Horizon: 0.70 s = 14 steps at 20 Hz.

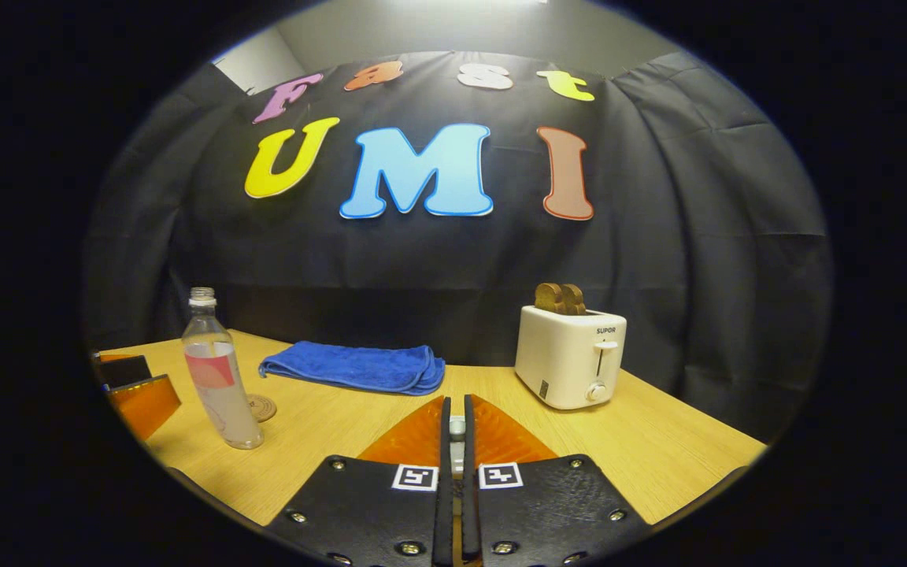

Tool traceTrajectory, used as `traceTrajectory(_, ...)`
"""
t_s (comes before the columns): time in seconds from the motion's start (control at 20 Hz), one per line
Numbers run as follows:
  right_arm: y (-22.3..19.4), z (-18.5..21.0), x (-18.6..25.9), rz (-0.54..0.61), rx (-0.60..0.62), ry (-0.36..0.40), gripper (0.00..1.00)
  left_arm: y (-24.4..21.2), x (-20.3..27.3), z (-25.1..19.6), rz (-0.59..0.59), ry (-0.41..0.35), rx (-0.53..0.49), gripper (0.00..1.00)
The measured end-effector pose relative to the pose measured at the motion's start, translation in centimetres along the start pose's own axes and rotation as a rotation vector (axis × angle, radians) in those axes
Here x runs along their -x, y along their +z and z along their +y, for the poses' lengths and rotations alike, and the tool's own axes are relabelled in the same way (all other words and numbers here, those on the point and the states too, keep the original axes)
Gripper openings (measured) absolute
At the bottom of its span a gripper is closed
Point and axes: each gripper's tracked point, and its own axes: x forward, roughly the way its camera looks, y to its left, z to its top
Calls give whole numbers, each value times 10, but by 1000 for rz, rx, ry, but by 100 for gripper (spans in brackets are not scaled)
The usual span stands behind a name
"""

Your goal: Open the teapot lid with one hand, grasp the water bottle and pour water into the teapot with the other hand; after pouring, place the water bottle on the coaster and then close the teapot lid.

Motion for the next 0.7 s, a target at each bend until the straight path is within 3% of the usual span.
traceTrajectory(0.2, -1, 20, 13, -2, 6, 67, 4, -3, -30, 6, 16, 7, -13, 100)
traceTrajectory(0.55, -1, 15, 12, -5, 21, 54, 5, -8, -66, 1, 25, 12, -97, 100)
traceTrajectory(0.7, 2, 16, 14, -18, 27, 54, 5, -9, -75, 2, 31, 18, -74, 100)
